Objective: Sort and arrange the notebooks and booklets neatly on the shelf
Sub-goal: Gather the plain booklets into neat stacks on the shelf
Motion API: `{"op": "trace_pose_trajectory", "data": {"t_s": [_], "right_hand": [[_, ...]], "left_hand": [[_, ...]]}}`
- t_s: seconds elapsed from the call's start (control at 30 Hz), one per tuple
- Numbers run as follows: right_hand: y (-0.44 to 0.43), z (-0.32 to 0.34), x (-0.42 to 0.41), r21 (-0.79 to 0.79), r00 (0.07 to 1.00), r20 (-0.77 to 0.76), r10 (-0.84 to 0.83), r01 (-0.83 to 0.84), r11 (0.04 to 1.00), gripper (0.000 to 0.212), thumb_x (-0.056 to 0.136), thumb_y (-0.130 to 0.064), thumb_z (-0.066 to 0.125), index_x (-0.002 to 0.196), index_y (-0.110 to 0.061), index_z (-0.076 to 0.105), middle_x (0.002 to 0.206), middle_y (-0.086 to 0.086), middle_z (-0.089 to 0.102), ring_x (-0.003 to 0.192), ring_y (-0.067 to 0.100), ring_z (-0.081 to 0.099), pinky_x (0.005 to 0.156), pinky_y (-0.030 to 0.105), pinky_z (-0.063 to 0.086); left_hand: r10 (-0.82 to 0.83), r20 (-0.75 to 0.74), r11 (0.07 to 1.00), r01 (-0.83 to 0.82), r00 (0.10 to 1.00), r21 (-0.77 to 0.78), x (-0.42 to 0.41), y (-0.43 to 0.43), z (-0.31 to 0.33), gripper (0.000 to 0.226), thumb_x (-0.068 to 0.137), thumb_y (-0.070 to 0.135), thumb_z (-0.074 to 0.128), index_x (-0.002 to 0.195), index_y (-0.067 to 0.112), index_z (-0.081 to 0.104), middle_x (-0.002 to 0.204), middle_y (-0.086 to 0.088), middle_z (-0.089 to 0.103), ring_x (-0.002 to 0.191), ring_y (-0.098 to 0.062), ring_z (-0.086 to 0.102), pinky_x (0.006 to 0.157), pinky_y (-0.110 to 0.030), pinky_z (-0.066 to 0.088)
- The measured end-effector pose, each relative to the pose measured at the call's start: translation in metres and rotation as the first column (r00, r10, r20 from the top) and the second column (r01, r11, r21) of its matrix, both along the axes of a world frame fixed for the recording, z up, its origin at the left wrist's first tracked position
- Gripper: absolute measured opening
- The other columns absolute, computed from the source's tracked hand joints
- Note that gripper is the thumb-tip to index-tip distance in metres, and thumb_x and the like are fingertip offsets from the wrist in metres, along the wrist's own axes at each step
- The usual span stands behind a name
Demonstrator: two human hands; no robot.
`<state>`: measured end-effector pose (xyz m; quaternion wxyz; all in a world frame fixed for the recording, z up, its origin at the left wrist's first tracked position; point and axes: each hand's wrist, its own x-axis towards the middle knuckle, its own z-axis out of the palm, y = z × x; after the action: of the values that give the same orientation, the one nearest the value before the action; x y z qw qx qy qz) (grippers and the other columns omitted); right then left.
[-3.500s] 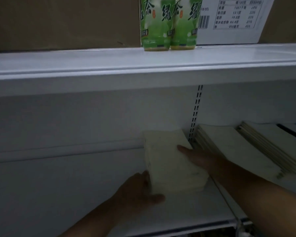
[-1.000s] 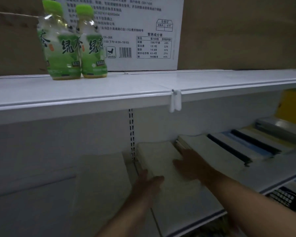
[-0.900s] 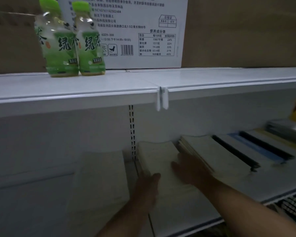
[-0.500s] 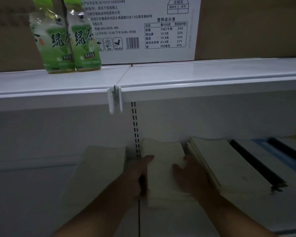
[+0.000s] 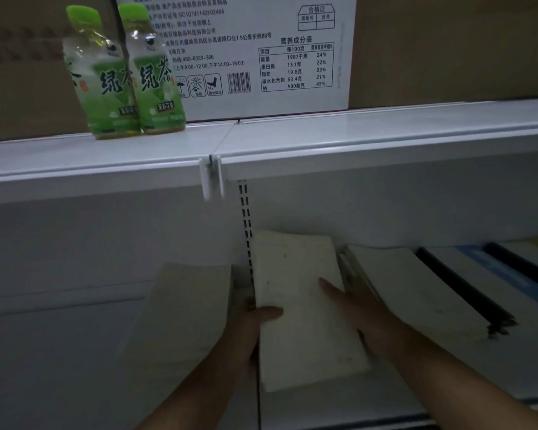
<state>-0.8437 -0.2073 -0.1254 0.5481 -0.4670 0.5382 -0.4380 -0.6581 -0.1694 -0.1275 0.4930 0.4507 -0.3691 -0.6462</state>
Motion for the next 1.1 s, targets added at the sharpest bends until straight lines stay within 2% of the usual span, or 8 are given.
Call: {"op": "trace_pose_trajectory", "data": {"t_s": [0.17,0.43,0.63,0.7,0.8,0.9,1.03,1.1], "right_hand": [[0.014,0.014,0.007,-0.091,0.993,-0.106,-0.045,0.035,0.995,0.076,0.058,-0.074,0.062,0.120,-0.031,0.058,0.113,-0.003,0.065,0.100,0.020,0.063,0.093,0.041,0.051],[0.034,0.013,0.009,-0.411,0.986,-0.004,-0.164,0.148,0.900,0.041,0.079,-0.001,0.069,0.093,-0.035,0.052,0.089,-0.021,0.055,0.068,-0.020,0.058,0.056,-0.002,0.042],[0.046,0.003,0.005,-0.328,0.973,0.193,-0.125,0.184,0.927,0.036,0.079,0.020,0.057,0.101,-0.007,0.050,0.079,-0.009,0.055,0.065,0.002,0.059,0.046,-0.001,0.039],[0.045,0.001,0.004,-0.273,0.961,0.268,-0.070,0.145,0.951,0.030,0.074,0.012,0.068,0.092,-0.009,0.056,0.071,-0.004,0.065,0.056,-0.005,0.064,0.045,0.005,0.044],[0.045,-0.007,0.006,-0.269,0.947,0.320,-0.023,0.114,0.956,0.082,0.020,-0.034,0.097,0.091,-0.013,0.062,0.082,0.004,0.071,0.066,0.007,0.069,0.055,0.022,0.055],[0.044,-0.013,0.016,-0.309,0.941,0.287,-0.178,0.267,0.913,0.049,0.056,-0.012,0.090,0.092,-0.012,0.057,0.087,0.000,0.065,0.066,0.001,0.061,0.060,0.007,0.046],[0.042,-0.023,0.022,-0.403,0.952,0.151,-0.266,0.305,0.863,0.036,0.066,-0.027,0.073,0.093,-0.009,0.055,0.076,-0.015,0.058,0.098,0.025,0.062,0.066,0.010,0.042],[0.045,-0.019,0.021,-0.428,0.962,0.117,-0.248,0.275,0.861,0.042,0.065,-0.031,0.068,0.098,-0.010,0.054,0.080,-0.011,0.056,0.099,0.022,0.058,0.071,0.013,0.041]], "left_hand": [[0.040,0.034,0.958,-0.028,0.999,-0.285,0.007,0.012,0.000,0.063,0.057,0.013,0.075,0.117,0.019,0.054,0.119,-0.012,0.065,0.106,-0.030,0.065,0.088,-0.052,0.052],[0.192,0.010,0.908,-0.173,0.981,-0.382,-0.002,0.009,-0.016,0.089,0.038,0.019,0.080,0.124,0.014,0.056,0.113,-0.011,0.069,0.102,-0.027,0.067,0.082,-0.043,0.056],[0.384,0.077,0.783,-0.280,0.920,-0.556,-0.013,0.014,-0.017,0.076,0.050,0.069,0.078,0.117,0.041,0.057,0.104,0.038,0.063,0.097,0.018,0.059,0.078,-0.004,0.045],[0.471,0.167,0.767,-0.310,0.866,-0.562,-0.014,0.017,-0.014,0.064,0.056,0.088,0.052,0.117,0.072,0.041,0.103,0.054,0.051,0.101,0.035,0.041,0.082,0.009,0.031],[0.579,0.180,0.712,-0.386,0.795,-0.586,-0.017,0.012,-0.025,0.076,0.065,0.074,0.040,0.128,0.035,0.027,0.120,0.033,0.035,0.121,0.015,0.035,0.085,0.014,0.017],[0.663,0.166,0.643,-0.441,0.730,-0.627,-0.023,0.014,-0.028,0.071,0.063,0.057,0.035,0.125,0.024,0.027,0.120,0.026,0.032,0.114,0.030,0.031,0.085,0.014,0.016],[0.684,0.185,0.615,-0.422,0.705,-0.666,-0.026,0.015,-0.022,0.048,0.071,0.062,0.041,0.118,0.072,0.034,0.116,0.052,0.042,0.098,0.045,0.025,0.083,0.015,0.018],[0.684,0.172,0.616,-0.435,0.708,-0.656,-0.027,0.016,-0.022,0.071,0.072,0.069,0.040,0.134,0.036,0.033,0.133,0.021,0.039,0.100,0.045,0.022,0.083,0.016,0.016]]}}
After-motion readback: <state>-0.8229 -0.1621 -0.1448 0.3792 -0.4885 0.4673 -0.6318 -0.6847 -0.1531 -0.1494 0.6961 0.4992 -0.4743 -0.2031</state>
